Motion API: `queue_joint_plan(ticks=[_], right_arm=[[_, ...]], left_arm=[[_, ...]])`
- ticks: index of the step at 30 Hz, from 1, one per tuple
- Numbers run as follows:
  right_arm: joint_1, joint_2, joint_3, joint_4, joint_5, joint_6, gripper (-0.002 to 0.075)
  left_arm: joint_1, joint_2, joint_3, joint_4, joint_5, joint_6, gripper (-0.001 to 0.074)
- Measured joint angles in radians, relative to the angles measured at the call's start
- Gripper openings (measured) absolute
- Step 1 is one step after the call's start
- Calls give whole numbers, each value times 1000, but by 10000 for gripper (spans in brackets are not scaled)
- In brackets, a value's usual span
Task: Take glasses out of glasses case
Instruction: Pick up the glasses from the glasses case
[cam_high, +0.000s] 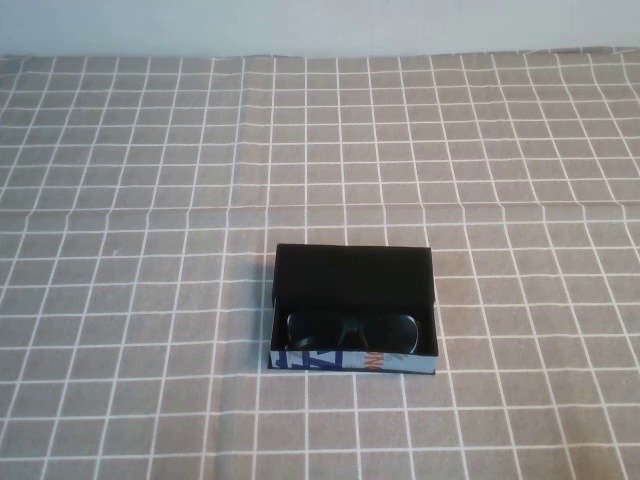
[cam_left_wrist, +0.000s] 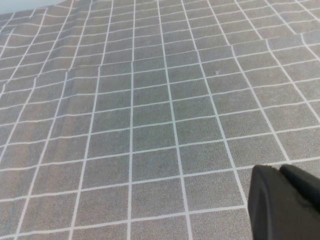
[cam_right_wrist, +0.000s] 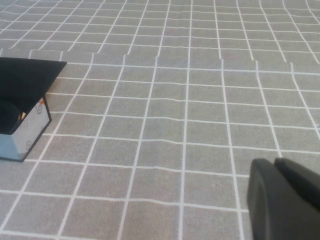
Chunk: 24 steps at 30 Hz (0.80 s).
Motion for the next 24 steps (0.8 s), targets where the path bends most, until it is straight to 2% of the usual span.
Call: queue_joint_plan(ticks=[24], right_arm=[[0,0,0,26,-2,0,-20]], left_arm=[[0,0,0,0,0,0,-4]])
